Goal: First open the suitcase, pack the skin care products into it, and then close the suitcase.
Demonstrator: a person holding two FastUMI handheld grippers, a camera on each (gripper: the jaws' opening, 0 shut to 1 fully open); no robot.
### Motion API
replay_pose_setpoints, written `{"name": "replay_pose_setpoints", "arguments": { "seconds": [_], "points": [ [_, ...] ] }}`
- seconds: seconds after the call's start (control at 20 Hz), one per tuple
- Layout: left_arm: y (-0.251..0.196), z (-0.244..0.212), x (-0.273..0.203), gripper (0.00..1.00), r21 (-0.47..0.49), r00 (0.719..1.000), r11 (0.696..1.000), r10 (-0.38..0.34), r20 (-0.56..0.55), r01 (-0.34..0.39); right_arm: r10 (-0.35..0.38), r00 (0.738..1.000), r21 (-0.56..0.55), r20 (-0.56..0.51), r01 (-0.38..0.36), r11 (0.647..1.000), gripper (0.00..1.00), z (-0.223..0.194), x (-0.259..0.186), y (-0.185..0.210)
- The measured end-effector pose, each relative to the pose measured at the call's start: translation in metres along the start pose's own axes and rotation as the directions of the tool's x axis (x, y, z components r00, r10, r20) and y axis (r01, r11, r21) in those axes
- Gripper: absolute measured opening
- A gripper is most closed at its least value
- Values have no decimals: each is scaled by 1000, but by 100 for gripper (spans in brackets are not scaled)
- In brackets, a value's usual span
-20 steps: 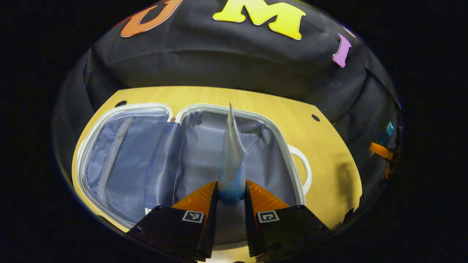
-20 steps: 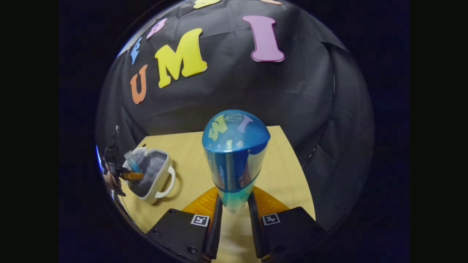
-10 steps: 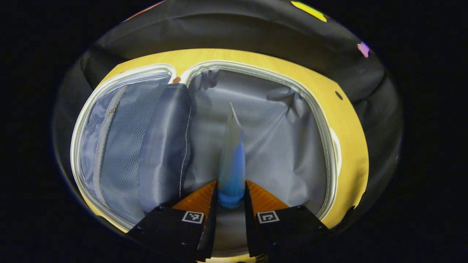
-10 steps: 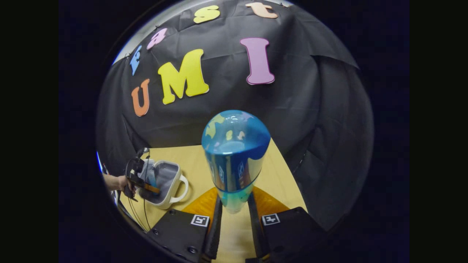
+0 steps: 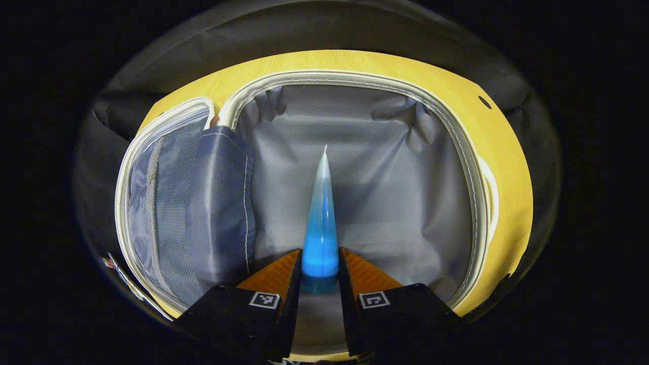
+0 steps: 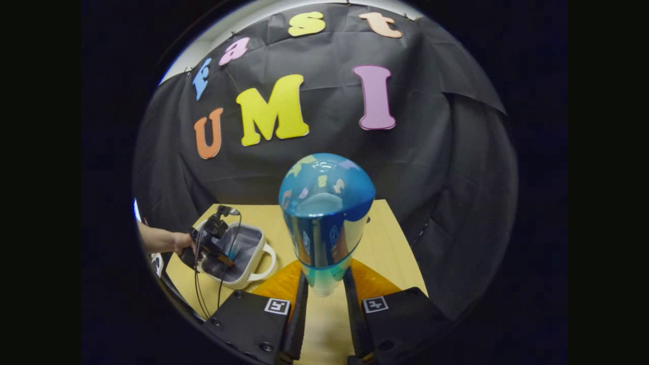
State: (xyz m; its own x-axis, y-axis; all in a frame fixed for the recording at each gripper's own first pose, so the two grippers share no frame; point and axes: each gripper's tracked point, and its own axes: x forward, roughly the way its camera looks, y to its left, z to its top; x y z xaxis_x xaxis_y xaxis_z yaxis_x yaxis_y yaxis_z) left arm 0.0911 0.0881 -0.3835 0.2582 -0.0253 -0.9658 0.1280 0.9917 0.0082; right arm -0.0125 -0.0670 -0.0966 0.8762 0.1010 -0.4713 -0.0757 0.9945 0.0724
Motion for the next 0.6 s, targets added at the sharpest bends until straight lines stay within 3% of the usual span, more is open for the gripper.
{"name": "replay_pose_setpoints", "arguments": {
  "seconds": [0.1,0.2,0.25,0.35,0.5,0.6],
  "points": [
    [1,-1,-2,45,-25,1000,1000,-1,15,1,25,1000,-15,0,-25,1000,35,2,0,12],
    [-3,-4,-5,56,-62,999,998,-22,36,25,50,999,-31,-11,-51,998,35,1,3,27],
    [-7,-4,-13,71,-81,997,996,-39,65,44,66,998,-34,-17,-67,997,35,3,7,37],
    [-9,2,-33,83,-86,986,994,-47,157,61,118,993,-28,-23,-118,993,35,11,19,67],
    [-4,8,-83,86,-70,940,994,-54,336,82,194,979,-40,-62,-196,980,35,15,43,117],
    [4,2,-120,87,-71,892,993,-52,450,94,254,963,-54,-93,-260,964,35,15,64,158]
  ]
}}
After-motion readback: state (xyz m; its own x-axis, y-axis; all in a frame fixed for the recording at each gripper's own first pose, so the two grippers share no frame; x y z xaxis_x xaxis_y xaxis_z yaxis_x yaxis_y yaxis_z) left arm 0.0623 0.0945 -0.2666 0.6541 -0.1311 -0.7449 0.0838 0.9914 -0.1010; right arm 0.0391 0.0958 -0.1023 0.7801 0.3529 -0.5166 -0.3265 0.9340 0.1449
